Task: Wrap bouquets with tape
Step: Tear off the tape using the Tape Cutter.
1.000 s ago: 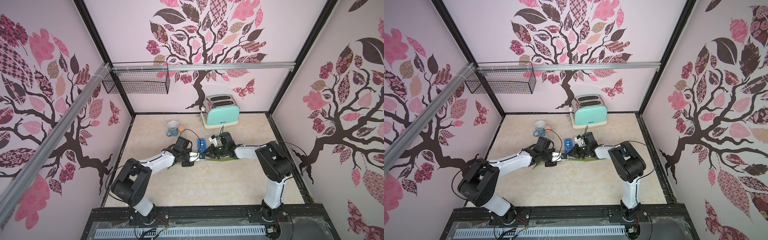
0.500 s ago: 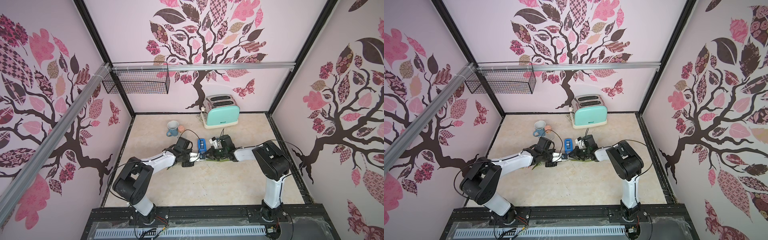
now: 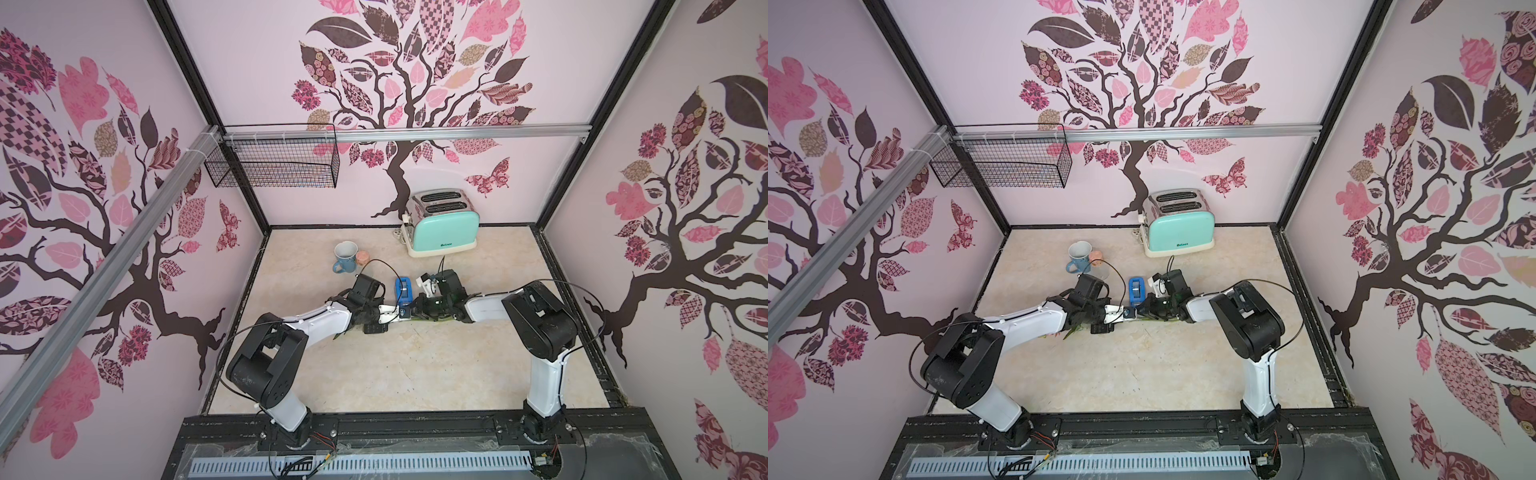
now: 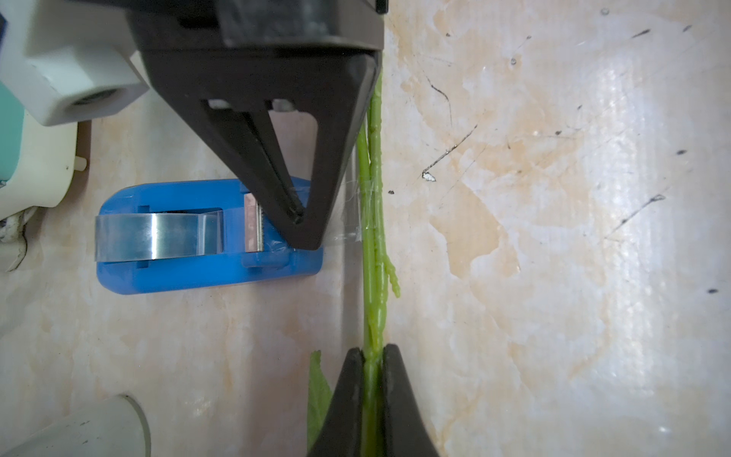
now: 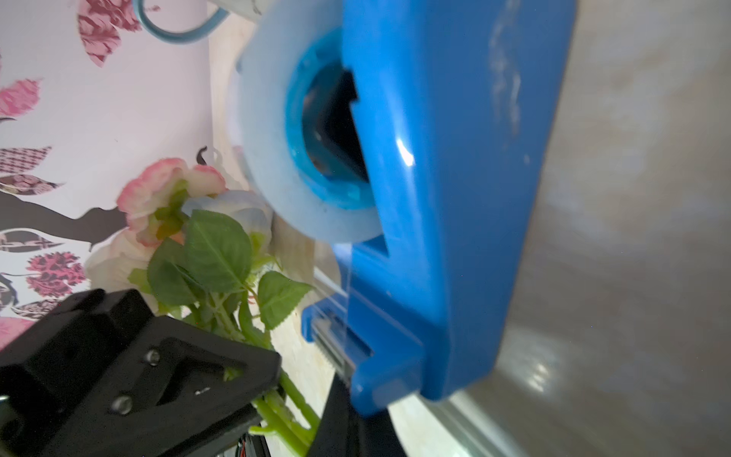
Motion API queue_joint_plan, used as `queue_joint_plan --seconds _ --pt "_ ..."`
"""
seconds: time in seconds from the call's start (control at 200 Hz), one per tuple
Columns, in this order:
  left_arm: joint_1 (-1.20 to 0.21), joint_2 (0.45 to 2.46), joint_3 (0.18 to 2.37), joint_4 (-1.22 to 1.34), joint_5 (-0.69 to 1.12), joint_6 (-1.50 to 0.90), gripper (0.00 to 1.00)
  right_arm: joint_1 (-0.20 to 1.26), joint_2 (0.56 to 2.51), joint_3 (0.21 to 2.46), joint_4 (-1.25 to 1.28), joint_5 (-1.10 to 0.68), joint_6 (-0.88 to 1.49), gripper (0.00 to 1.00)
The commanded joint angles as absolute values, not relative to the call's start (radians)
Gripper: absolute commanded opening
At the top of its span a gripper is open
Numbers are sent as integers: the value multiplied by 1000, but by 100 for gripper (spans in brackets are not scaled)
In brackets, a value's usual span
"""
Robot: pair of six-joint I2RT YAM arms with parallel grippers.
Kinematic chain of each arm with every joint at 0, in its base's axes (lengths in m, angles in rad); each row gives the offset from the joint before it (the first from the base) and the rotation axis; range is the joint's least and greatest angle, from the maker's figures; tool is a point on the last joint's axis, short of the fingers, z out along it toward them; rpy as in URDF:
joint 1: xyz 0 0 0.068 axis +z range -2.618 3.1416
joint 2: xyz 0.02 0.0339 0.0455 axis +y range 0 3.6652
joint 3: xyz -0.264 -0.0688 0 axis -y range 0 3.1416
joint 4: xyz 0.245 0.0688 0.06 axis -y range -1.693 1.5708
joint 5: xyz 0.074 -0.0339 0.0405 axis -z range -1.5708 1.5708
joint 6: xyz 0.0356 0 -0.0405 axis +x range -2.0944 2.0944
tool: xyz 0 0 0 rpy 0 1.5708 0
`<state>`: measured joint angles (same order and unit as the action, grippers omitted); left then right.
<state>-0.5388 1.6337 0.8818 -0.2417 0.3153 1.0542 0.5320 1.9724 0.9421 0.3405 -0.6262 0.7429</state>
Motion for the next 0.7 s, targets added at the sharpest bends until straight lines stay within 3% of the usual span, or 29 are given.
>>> queue_joint_plan --seconds 0.0,0.13,0.32,0.41,0.485,0.57,0.695 --pt "-556 1641 874 -266 378 1063 0 541 2045 898 179 -449 751 0" --pt "-558 1641 874 -267 379 1066 0 558 2052 925 78 -380 726 0" --pt "-559 1635 873 -269 372 1063 0 555 1956 896 119 -369 726 0" --pt "-559 1618 873 -270 378 1058 0 555 1864 896 113 -347 715 47" --pt "-560 1591 873 -274 380 1052 0 555 1779 905 84 -335 693 71" --pt "-559 1549 870 -294 389 1062 0 554 1686 932 23 -299 651 84" --pt "-559 1495 864 -307 382 1075 0 548 1591 983 -73 -251 563 92"
